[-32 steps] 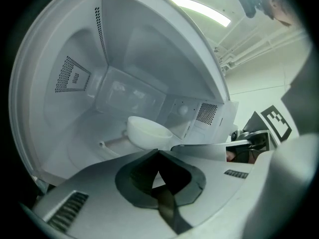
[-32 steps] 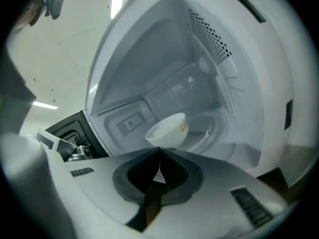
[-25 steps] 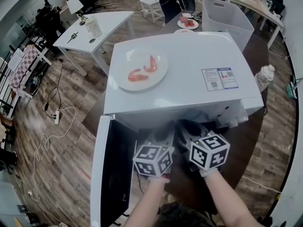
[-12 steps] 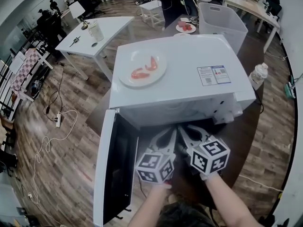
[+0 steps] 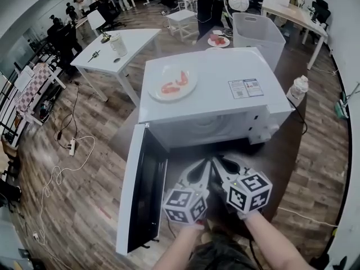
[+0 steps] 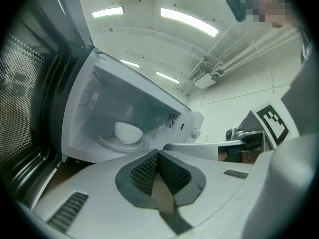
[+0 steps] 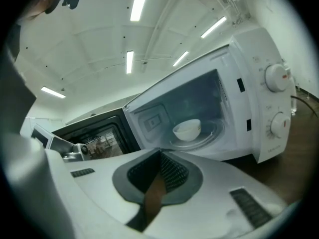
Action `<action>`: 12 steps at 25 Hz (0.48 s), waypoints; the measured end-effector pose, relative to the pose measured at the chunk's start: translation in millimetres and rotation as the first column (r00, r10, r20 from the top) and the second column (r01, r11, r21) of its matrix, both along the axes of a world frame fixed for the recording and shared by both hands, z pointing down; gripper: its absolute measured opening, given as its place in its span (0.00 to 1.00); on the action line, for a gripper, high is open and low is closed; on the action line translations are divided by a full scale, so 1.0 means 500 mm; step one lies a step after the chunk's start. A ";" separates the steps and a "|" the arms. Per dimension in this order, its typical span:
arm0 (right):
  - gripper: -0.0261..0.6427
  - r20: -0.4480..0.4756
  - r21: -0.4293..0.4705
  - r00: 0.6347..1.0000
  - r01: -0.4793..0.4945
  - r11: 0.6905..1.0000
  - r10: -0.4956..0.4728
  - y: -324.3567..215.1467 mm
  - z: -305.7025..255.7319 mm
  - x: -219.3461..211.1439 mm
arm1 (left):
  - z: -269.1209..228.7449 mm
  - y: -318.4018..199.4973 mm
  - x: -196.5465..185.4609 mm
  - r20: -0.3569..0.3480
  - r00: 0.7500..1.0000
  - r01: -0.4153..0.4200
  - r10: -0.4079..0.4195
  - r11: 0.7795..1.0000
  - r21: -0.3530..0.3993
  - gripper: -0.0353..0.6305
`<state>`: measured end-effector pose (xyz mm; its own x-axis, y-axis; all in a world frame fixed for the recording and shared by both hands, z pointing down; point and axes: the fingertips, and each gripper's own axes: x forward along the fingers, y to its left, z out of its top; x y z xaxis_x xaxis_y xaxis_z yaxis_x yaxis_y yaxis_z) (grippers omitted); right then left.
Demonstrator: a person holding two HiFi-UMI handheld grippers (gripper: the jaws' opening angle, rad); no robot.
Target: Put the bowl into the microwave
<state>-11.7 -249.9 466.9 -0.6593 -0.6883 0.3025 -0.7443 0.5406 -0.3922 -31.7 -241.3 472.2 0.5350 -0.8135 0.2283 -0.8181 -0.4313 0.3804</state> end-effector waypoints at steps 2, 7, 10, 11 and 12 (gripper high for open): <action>0.04 0.021 -0.010 1.000 -0.006 1.000 0.007 0.016 -0.009 0.000 | -0.012 0.015 -0.001 -0.001 1.000 0.003 -0.003 1.000 0.003 0.06; 0.04 0.009 0.002 1.000 0.010 1.000 -0.010 0.055 -0.035 0.001 | -0.038 0.053 0.000 -0.001 1.000 0.001 -0.001 1.000 0.022 0.06; 0.04 -0.005 0.023 1.000 0.010 1.000 -0.010 0.082 -0.049 0.002 | -0.051 0.081 0.002 0.002 1.000 -0.011 0.011 0.999 0.037 0.06; 0.04 -0.014 0.028 1.000 0.011 1.000 -0.011 0.093 -0.053 0.002 | -0.056 0.092 0.003 0.001 1.000 -0.012 0.012 0.999 0.040 0.06; 0.04 -0.020 0.032 1.000 0.012 0.999 -0.012 0.105 -0.057 0.003 | -0.060 0.103 0.004 0.000 1.000 -0.012 0.012 0.999 0.043 0.06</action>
